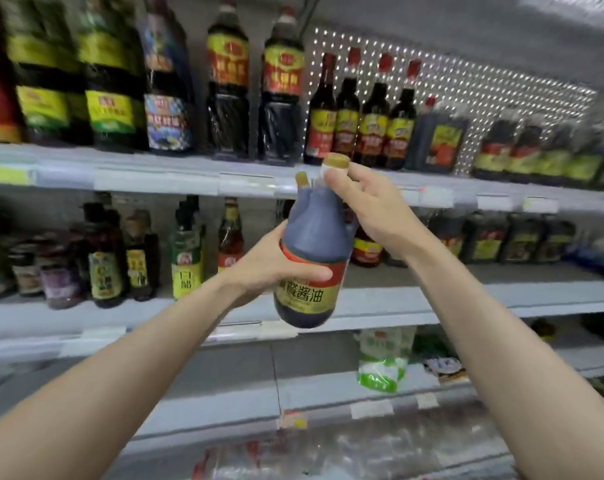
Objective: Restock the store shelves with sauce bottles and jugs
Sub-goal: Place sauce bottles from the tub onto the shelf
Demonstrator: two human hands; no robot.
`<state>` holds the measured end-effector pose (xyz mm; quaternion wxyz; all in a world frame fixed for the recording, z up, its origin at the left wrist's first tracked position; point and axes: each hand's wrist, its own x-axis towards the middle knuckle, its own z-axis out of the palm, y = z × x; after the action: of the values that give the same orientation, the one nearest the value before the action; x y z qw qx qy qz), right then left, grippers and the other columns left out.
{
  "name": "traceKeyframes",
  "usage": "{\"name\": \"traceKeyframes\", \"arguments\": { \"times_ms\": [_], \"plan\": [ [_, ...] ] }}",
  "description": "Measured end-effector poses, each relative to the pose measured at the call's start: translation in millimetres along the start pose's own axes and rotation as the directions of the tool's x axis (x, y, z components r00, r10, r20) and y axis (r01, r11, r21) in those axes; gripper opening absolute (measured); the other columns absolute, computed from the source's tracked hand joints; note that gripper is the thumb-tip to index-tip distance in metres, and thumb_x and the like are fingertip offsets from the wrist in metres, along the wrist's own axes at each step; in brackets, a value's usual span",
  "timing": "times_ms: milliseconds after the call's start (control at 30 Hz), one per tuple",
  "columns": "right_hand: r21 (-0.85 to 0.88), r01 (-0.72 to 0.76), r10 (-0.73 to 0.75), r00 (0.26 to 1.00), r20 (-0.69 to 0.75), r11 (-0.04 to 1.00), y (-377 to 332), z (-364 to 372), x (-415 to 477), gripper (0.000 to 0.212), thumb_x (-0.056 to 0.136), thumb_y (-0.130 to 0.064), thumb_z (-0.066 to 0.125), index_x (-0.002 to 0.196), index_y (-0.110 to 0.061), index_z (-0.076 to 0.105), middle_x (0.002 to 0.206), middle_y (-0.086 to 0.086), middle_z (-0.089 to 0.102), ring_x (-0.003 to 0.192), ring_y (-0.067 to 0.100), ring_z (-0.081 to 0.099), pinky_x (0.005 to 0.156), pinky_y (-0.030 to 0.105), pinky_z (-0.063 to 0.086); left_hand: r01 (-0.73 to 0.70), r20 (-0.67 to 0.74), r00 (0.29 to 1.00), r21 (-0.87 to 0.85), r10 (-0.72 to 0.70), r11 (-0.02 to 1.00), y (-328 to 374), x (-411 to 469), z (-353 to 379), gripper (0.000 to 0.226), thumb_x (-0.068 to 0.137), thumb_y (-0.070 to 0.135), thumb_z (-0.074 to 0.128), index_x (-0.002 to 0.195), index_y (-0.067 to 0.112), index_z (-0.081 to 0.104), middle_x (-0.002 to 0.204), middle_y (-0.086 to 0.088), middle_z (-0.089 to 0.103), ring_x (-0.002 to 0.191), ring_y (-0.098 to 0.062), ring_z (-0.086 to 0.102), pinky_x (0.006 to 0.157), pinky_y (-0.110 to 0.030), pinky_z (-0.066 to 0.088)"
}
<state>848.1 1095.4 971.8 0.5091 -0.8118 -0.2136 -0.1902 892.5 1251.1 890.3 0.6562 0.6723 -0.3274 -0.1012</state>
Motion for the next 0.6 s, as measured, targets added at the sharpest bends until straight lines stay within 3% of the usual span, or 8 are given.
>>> {"name": "traceKeyframes", "arguments": {
  "times_ms": [100, 233, 300, 367, 433, 533, 600],
  "plan": [
    [-0.067, 0.071, -0.076, 0.994, -0.076, 0.995, -36.4, -25.7, 1.5, 0.029, 0.099, -0.018, 0.050, 0.072, -0.019, 0.059, 0.061, -0.023, 0.062, 0.063, -0.013, 0.055, 0.059, 0.006, 0.040, -0.067, 0.005, 0.998, -0.014, 0.067, 0.998, 37.7, 7.8, 18.0, 0.074, 0.048, 0.024, 0.085, 0.117, 0.024, 0.059, 0.109, -0.003, 0.072, 0.103, -0.020, 0.068, 0.085, -0.037, 0.054],
    [-0.100, 0.156, -0.172, 0.969, -0.175, 0.983, -59.9, -63.1, -9.9, 0.024, 0.097, -0.025, 0.054, 0.080, -0.012, 0.066, 0.077, -0.003, 0.068, 0.071, -0.004, 0.056, 0.065, 0.011, 0.043, -0.146, 0.012, 0.989, 0.041, 0.145, 0.988, 74.8, 16.4, 44.6, 0.077, 0.049, 0.026, 0.086, 0.120, 0.018, 0.058, 0.107, -0.006, 0.073, 0.100, -0.022, 0.069, 0.085, -0.038, 0.056],
    [-0.091, 0.172, -0.188, 0.961, -0.205, 0.981, -63.4, -81.5, -17.6, 0.024, 0.097, -0.028, 0.053, 0.086, -0.013, 0.067, 0.080, -0.003, 0.070, 0.075, -0.001, 0.057, 0.068, 0.014, 0.046, -0.171, 0.003, 0.985, 0.066, 0.171, 0.983, 89.3, 21.4, 58.6, 0.076, 0.050, 0.023, 0.088, 0.119, 0.018, 0.059, 0.104, -0.005, 0.073, 0.097, -0.020, 0.070, 0.082, -0.036, 0.056],
    [-0.101, 0.163, -0.182, 0.958, -0.224, 0.982, -61.2, -100.4, -28.2, 0.033, 0.096, -0.035, 0.049, 0.084, -0.009, 0.066, 0.078, -0.004, 0.067, 0.075, 0.004, 0.059, 0.065, 0.022, 0.050, -0.197, 0.000, 0.980, 0.083, 0.198, 0.977, 99.4, 26.1, 76.2, 0.077, 0.049, 0.023, 0.089, 0.120, 0.018, 0.058, 0.104, -0.004, 0.073, 0.096, -0.019, 0.070, 0.080, -0.035, 0.057],
    [-0.094, 0.145, -0.164, 0.957, -0.241, 0.985, -56.5, -122.7, -41.1, 0.046, 0.092, -0.046, 0.046, 0.090, -0.005, 0.067, 0.091, 0.008, 0.068, 0.084, 0.016, 0.063, 0.065, 0.033, 0.054, -0.203, -0.017, 0.979, 0.086, 0.205, 0.975, 105.4, 32.0, 98.6, 0.086, 0.045, 0.030, 0.089, 0.123, 0.017, 0.054, 0.106, -0.002, 0.073, 0.096, -0.017, 0.070, 0.080, -0.034, 0.057],
    [-0.025, 0.154, -0.155, 0.955, -0.252, 0.988, -51.7, -161.0, -67.0, 0.034, 0.087, -0.048, 0.044, 0.099, -0.028, 0.068, 0.096, -0.011, 0.070, 0.091, 0.003, 0.064, 0.069, 0.022, 0.052, -0.213, -0.035, 0.976, 0.075, 0.216, 0.974, 112.0, 41.9, 143.3, 0.092, 0.041, 0.033, 0.090, 0.124, 0.016, 0.053, 0.105, -0.001, 0.072, 0.095, -0.015, 0.070, 0.078, -0.032, 0.056],
    [-0.036, 0.143, -0.147, 0.954, -0.261, 0.989, -51.3, -190.8, -86.5, 0.033, 0.087, -0.048, 0.043, 0.100, -0.029, 0.067, 0.097, -0.012, 0.070, 0.092, 0.003, 0.063, 0.072, 0.022, 0.052, -0.214, -0.023, 0.976, 0.079, 0.216, 0.974, 116.4, 48.9, 180.4, 0.089, 0.044, 0.031, 0.092, 0.123, 0.018, 0.053, 0.106, -0.001, 0.072, 0.096, -0.015, 0.070, 0.080, -0.034, 0.056]
  ]
}}
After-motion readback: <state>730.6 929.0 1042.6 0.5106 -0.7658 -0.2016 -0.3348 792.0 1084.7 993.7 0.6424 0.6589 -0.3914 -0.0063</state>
